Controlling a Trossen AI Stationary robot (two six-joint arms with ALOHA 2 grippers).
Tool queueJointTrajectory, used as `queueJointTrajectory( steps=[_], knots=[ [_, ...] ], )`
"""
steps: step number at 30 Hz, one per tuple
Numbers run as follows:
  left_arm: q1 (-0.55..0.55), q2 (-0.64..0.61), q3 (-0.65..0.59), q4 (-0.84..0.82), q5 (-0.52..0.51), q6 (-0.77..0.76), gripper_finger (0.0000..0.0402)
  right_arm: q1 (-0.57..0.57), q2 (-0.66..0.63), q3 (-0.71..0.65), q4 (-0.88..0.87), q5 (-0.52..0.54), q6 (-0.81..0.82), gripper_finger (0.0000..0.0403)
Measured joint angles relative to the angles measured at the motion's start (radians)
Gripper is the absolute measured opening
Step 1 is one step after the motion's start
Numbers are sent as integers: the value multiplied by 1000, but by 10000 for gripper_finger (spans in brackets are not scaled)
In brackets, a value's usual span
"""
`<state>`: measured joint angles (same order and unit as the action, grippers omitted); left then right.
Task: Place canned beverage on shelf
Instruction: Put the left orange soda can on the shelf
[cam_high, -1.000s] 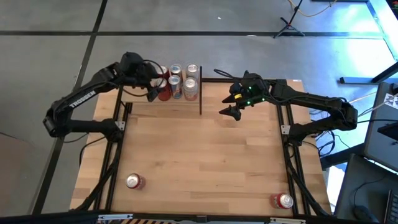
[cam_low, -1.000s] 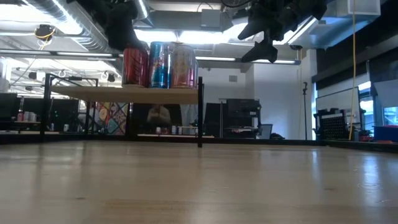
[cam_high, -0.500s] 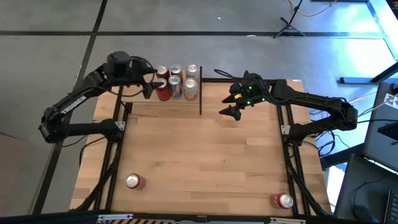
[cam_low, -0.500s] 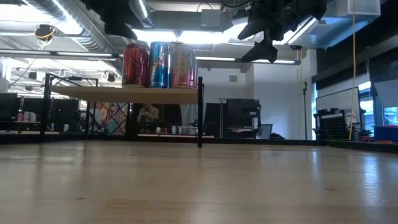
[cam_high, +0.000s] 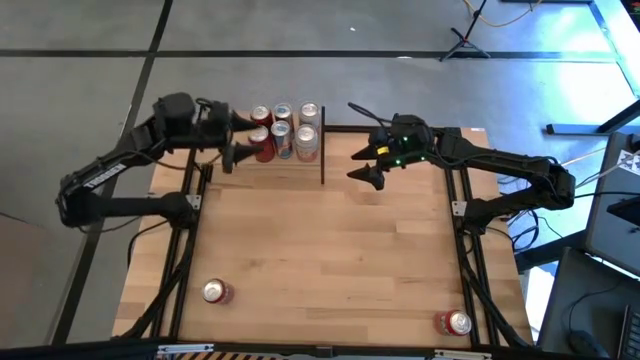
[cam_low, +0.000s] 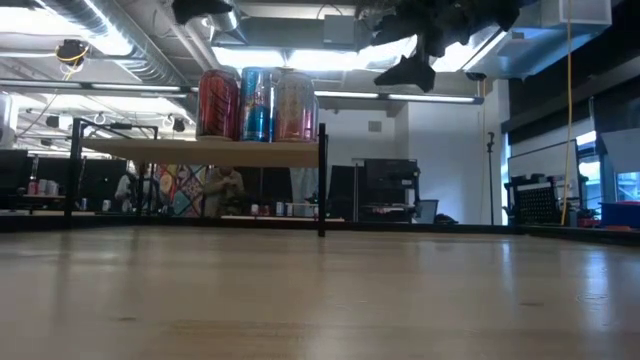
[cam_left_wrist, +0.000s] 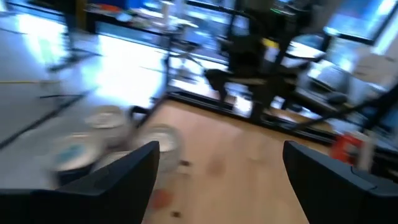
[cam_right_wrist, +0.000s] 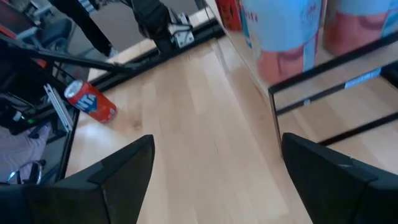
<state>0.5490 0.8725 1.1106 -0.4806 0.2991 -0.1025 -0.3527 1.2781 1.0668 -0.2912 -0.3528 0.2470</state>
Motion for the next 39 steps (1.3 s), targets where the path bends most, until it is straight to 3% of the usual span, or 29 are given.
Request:
queueJointTrajectory(
  steps=[6,16,23,27,34,39],
  knots=[
    [-201,22,0,-6,-54,-34,328,35,0,0,27,27,31,340],
    [-511,24,0,-62,-195,-172,326,207,22,0,55,135,72,340],
    [-703,92,136,-219,-372,-258,325,313,30,0,54,136,97,340],
    [-748,117,152,-228,-344,-361,325,372,30,0,52,129,100,340],
    [-757,133,153,-190,-315,-412,328,476,29,0,48,161,85,340],
    [-757,151,153,-189,-339,-386,367,513,29,0,48,228,85,340]
  ],
)
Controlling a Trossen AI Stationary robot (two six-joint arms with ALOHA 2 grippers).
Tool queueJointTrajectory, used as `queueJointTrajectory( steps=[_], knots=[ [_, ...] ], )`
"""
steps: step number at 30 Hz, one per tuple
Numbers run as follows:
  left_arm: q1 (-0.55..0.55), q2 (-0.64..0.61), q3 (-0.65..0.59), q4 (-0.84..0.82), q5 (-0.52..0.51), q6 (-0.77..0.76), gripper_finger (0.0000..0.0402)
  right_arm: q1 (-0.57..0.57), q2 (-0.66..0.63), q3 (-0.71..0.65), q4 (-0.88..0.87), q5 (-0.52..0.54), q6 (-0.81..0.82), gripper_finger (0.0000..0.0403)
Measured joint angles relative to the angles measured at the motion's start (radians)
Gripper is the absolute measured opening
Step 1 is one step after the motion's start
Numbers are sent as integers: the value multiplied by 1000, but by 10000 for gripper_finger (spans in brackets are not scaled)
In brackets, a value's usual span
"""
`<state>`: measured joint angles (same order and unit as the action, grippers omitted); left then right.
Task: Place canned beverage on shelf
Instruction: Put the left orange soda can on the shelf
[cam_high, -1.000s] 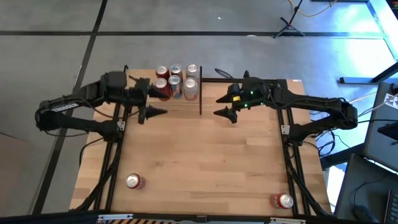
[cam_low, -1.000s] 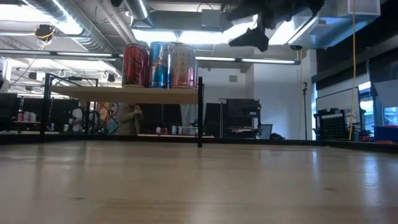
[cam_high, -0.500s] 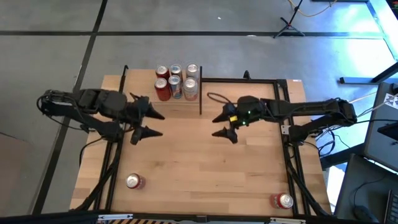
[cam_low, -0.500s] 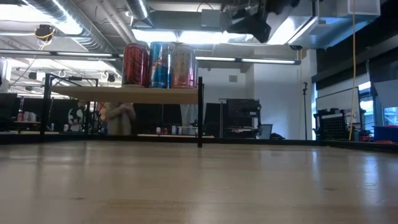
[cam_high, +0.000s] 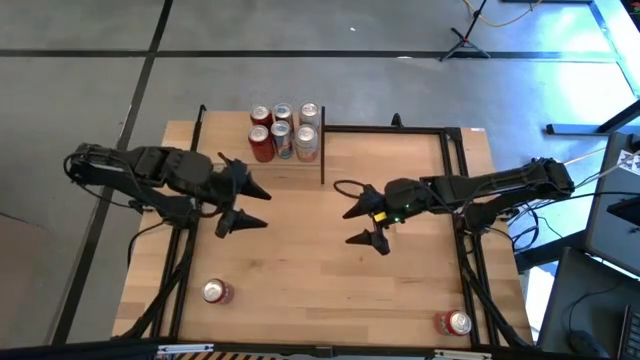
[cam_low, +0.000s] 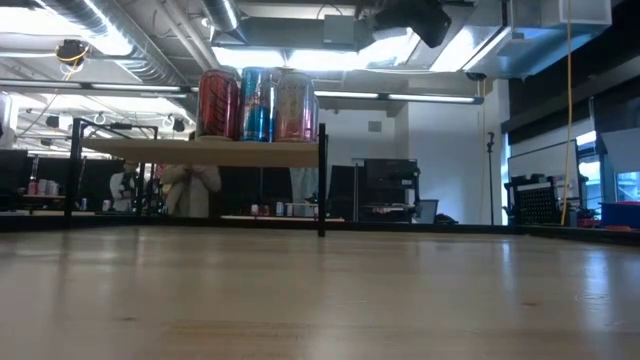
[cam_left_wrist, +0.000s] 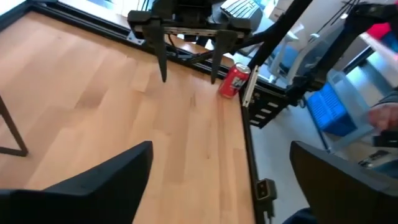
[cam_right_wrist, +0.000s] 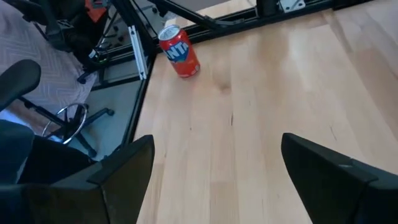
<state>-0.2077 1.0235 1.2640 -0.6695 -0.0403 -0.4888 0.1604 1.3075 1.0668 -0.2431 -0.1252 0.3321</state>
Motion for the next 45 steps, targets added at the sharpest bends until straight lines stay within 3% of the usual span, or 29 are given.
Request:
queueJointTrajectory(
  steps=[3,12,16,23,29,36,45],
  knots=[
    [5,20,0,-7,-3,32,394,-2,0,0,-14,2,1,340],
    [-5,29,0,65,59,-73,385,-3,0,0,-60,89,26,340],
    [-57,32,0,-58,132,-164,384,-3,0,0,-68,91,27,340],
    [-235,32,0,-315,117,-441,384,-3,0,0,-75,90,36,340],
    [-413,49,0,-367,44,-706,384,-3,0,0,-74,90,32,340],
    [-607,166,0,-434,24,-1001,384,-3,0,0,-75,91,13,340],
    [-732,301,-1,-546,23,-1517,384,-3,0,0,-75,91,-6,340]
  ],
)
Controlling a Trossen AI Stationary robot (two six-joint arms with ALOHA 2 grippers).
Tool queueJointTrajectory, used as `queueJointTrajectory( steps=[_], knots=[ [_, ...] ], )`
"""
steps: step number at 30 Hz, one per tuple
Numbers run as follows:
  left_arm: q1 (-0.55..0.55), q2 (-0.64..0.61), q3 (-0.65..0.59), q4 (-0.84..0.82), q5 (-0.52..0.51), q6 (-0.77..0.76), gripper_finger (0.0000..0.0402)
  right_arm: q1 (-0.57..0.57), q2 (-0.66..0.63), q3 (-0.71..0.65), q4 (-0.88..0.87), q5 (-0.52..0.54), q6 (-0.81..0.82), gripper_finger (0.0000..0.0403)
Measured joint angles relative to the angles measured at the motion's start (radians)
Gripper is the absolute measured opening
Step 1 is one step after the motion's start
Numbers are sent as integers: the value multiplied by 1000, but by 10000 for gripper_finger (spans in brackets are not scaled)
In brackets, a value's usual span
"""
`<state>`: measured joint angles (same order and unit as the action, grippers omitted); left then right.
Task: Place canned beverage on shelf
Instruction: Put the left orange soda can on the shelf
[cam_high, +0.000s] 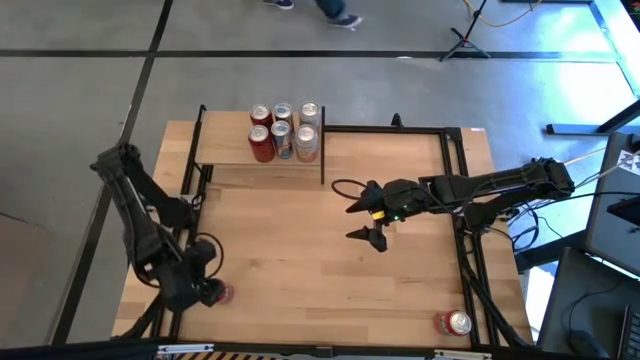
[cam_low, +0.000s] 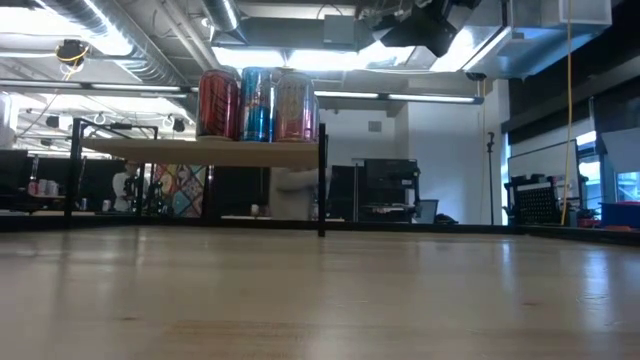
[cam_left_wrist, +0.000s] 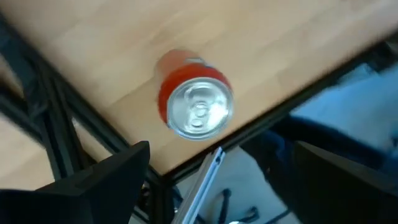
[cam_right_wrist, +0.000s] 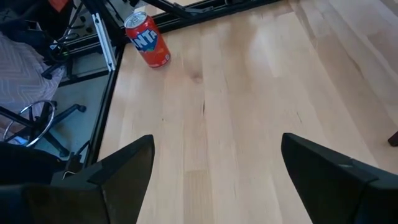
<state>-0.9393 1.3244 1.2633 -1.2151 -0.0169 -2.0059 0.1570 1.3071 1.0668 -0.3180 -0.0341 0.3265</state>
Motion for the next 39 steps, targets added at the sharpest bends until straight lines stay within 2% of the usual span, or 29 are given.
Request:
queueJointTrajectory(
  steps=[5,9,33,39],
  knots=[
    [-7,51,0,0,0,-140,384,0,0,0,0,-1,-21,340],
    [-7,81,0,-6,-1,-184,384,0,0,0,-1,-1,-21,340],
    [-39,235,-1,-17,-23,-164,384,0,0,0,-52,-3,-25,340],
    [-61,235,-1,-26,-92,-151,384,0,0,0,-52,-3,-47,340]
  ],
)
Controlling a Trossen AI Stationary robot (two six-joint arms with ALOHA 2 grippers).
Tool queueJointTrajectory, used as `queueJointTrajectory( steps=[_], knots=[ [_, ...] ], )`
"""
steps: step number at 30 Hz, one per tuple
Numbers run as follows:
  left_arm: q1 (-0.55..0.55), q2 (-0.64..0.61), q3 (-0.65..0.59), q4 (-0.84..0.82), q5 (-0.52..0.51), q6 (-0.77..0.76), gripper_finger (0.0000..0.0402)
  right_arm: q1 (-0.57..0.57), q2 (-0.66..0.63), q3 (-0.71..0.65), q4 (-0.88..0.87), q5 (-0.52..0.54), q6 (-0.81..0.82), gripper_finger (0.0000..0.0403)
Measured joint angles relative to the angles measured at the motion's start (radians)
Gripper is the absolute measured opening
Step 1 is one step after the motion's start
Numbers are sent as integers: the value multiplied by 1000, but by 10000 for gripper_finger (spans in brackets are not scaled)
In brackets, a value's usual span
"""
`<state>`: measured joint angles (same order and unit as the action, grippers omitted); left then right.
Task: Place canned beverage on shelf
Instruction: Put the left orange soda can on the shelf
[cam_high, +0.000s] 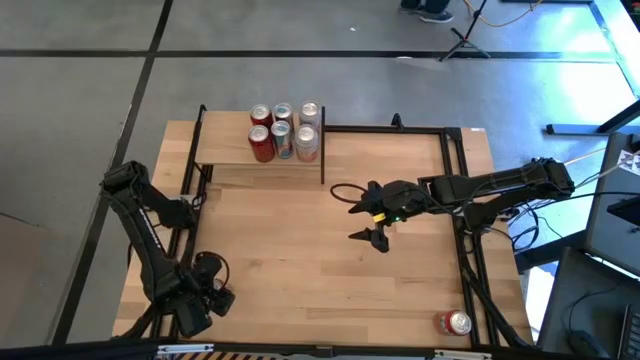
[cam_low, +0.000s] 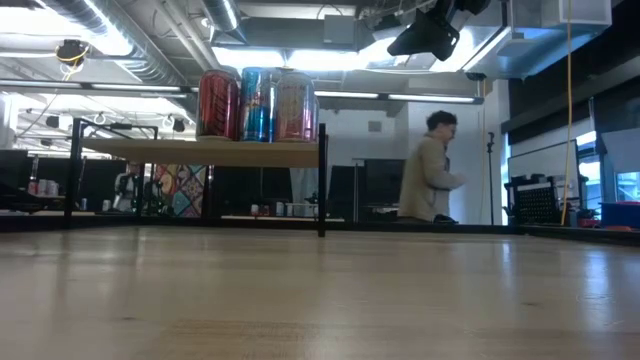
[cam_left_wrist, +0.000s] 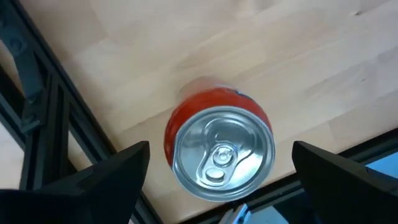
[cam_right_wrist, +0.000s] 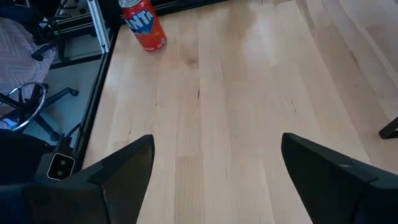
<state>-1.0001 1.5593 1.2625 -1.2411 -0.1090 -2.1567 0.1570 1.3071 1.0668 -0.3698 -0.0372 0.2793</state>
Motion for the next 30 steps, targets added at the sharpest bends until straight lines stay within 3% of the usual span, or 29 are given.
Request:
queueJointTrajectory(
  steps=[11,18,23,30],
  knots=[
    [-58,0,-82,82,-52,20,384,0,0,0,-1,0,-1,340],
    [-109,0,-115,111,-164,-14,379,0,0,0,0,0,-1,340],
    [-114,0,-116,110,-148,25,347,0,0,0,0,0,-1,340],
    [-106,-2,-109,107,-173,140,269,0,0,0,0,0,-1,340]
  ],
)
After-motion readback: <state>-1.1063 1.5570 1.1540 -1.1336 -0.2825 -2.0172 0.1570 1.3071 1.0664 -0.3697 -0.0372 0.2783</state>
